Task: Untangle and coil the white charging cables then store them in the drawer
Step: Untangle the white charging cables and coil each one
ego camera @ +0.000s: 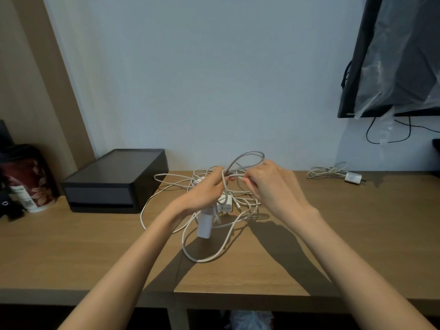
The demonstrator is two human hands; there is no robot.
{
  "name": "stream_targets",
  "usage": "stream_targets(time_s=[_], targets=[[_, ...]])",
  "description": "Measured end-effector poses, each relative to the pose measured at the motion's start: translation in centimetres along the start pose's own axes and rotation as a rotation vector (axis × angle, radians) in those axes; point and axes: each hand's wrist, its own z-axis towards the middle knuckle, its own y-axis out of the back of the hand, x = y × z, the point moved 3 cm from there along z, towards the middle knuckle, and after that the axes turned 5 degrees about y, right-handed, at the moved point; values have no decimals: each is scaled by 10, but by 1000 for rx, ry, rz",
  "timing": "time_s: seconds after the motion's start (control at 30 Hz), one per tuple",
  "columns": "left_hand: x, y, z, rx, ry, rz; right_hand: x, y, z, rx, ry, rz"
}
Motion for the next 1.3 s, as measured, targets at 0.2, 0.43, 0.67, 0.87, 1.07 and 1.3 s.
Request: stream_targets(time_s=[0.2,0.43,0.67,0.87,1.07,1.3], targets=[[2,-1,-5,68,46,-161,-9,-10,2,-116,-122,46],[9,-3,-6,21,80,-261,-13,-24,1,-225,-255,126],[8,6,-10,-40,96,-275,-22,-33,-1,-176,-341,184],[3,9,-5,-121,59,-352,-11,-48,-2,-147,-301,248],[11,12,6,-358,57,-165,22,-36,-4,-99,139,-37],[21,6,5,-191,-89,145,19,-1,17,-88,471,-160]])
